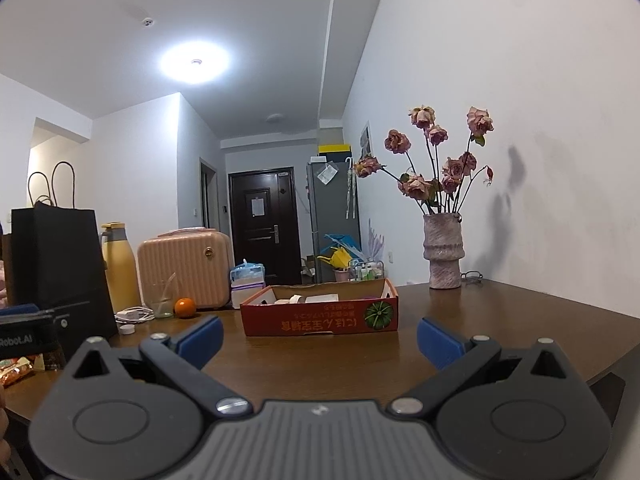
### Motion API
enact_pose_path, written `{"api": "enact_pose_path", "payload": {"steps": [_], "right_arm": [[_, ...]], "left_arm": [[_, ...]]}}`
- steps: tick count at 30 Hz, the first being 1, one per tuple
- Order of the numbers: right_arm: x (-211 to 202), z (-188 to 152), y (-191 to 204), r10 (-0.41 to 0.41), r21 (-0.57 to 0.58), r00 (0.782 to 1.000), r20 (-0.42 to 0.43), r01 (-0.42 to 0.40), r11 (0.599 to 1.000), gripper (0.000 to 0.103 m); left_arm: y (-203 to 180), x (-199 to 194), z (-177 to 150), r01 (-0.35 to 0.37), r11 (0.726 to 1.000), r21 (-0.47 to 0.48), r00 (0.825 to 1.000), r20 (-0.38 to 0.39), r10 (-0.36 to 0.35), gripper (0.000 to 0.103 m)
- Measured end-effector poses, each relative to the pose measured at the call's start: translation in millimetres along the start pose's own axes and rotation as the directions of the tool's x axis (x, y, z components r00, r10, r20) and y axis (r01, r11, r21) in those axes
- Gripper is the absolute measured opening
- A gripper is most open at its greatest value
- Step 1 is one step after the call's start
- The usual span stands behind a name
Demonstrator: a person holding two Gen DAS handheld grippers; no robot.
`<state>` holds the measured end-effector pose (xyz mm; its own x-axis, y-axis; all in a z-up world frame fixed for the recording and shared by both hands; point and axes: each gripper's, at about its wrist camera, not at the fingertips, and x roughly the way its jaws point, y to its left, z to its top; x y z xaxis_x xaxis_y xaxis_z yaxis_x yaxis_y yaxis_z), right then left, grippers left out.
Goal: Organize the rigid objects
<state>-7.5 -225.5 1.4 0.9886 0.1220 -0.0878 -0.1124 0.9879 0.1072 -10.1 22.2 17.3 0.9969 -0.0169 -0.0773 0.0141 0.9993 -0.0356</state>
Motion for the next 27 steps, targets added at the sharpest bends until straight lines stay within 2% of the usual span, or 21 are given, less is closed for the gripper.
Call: {"api": "enact_pose_path", "payload": {"steps": [27], "right_arm": [[0.5,-2.8,1.3,-0.009,0.0,1.0,0.002,0.009,1.0,0.103]], "left_arm": [[-0.5,2.2,-1.6,-0.003,1.0,0.016,1.0,-0.019,0.004,0.103]]}}
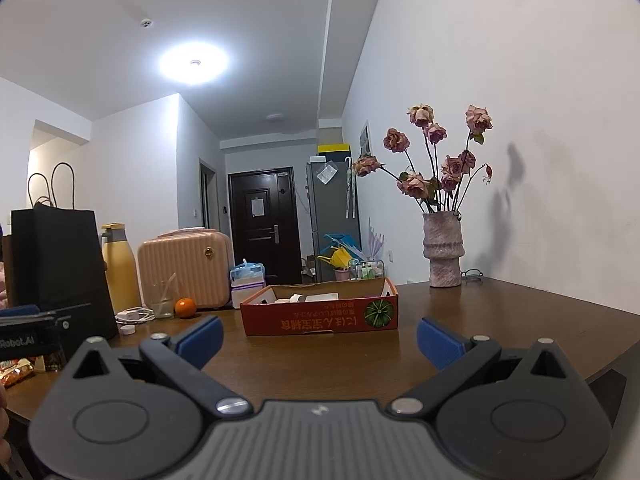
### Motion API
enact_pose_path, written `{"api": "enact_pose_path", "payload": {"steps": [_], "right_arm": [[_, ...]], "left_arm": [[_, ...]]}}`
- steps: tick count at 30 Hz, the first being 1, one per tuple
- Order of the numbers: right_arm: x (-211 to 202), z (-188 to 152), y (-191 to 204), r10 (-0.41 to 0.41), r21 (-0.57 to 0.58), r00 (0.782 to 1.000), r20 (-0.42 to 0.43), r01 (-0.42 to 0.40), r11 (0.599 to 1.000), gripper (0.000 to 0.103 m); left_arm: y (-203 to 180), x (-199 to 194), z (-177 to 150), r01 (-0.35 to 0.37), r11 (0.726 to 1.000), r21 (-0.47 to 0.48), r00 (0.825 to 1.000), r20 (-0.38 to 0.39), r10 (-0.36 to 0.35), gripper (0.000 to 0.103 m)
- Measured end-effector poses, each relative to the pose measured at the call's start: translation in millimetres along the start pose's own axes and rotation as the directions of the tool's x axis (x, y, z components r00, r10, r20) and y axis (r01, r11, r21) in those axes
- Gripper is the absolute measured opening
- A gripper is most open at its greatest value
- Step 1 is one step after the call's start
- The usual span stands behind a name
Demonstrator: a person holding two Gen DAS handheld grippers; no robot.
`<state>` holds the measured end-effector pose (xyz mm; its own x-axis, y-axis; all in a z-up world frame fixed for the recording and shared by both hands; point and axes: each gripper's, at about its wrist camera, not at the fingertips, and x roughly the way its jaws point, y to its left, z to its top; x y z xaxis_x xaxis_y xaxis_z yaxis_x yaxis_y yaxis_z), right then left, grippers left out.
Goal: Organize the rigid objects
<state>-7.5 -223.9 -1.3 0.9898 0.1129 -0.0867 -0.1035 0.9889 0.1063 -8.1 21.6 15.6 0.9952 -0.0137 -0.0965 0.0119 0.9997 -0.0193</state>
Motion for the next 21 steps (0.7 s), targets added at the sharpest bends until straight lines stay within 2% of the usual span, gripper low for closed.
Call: {"api": "enact_pose_path", "payload": {"steps": [21], "right_arm": [[-0.5,0.3,0.4,0.006,0.001,1.0,-0.002,-0.006,1.0,0.103]], "left_arm": [[0.4,3.0,-0.7,0.003,1.0,0.021,1.0,-0.019,-0.003,0.103]]}}
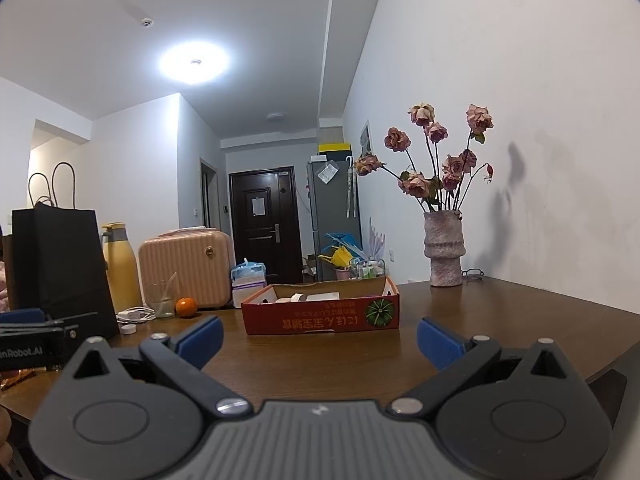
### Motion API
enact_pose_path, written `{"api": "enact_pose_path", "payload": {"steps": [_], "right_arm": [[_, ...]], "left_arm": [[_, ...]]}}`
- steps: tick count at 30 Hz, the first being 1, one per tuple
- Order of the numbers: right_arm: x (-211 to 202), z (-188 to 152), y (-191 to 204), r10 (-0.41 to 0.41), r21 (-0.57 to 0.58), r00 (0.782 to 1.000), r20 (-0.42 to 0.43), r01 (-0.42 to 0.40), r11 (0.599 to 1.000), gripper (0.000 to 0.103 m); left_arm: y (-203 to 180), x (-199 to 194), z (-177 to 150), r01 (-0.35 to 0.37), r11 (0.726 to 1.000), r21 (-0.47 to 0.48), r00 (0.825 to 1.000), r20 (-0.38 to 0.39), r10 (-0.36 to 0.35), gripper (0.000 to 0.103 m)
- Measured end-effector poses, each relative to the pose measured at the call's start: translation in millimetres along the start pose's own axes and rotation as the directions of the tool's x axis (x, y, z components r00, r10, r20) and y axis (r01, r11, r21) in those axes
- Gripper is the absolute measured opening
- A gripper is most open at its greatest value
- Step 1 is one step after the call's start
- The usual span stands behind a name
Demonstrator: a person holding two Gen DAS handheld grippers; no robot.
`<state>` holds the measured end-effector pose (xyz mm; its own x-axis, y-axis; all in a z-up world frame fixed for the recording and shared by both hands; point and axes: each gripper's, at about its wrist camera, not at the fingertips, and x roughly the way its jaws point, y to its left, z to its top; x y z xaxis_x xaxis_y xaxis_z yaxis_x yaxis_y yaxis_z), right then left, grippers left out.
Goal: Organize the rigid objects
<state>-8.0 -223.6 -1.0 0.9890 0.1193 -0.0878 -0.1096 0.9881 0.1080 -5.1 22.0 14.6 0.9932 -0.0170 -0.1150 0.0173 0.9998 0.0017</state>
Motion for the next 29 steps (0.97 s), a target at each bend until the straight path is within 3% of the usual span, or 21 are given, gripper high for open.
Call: {"api": "enact_pose_path", "payload": {"steps": [29], "right_arm": [[1.7,-1.6,-1.3,0.001,0.003,1.0,-0.008,-0.001,1.0,0.103]], "left_arm": [[1.3,-1.0,-2.3,-0.004,1.0,0.012,1.0,0.004,0.004,0.103]]}}
